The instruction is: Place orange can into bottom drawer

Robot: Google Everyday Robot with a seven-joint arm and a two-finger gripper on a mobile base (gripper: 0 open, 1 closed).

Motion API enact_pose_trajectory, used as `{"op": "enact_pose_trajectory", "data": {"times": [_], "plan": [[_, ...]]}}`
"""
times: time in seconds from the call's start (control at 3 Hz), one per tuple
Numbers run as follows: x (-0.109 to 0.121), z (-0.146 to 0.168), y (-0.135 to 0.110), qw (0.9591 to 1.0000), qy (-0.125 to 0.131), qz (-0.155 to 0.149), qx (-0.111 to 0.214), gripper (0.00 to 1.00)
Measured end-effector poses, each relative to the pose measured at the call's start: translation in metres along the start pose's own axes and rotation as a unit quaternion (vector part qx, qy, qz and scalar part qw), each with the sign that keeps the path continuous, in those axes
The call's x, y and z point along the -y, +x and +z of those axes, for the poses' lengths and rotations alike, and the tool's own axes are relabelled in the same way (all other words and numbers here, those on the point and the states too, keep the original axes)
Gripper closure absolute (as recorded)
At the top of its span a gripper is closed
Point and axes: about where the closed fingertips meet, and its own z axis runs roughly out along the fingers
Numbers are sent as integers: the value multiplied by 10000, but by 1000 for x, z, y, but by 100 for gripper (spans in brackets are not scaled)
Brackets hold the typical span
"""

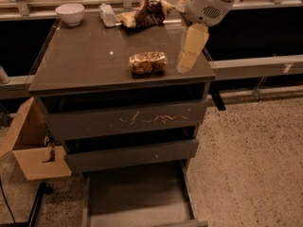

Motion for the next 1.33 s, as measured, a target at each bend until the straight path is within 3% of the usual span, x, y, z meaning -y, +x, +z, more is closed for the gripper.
{"op": "enact_pose_trajectory", "data": {"times": [0.33,0.67,1.0,1.33], "plan": [[15,33,-18,9997,-93,-165,167,0],[15,33,-18,9997,-95,-165,168,0],[19,40,-17,9990,-304,-179,258,0],[36,46,-19,9982,-375,-266,393,0]]}}
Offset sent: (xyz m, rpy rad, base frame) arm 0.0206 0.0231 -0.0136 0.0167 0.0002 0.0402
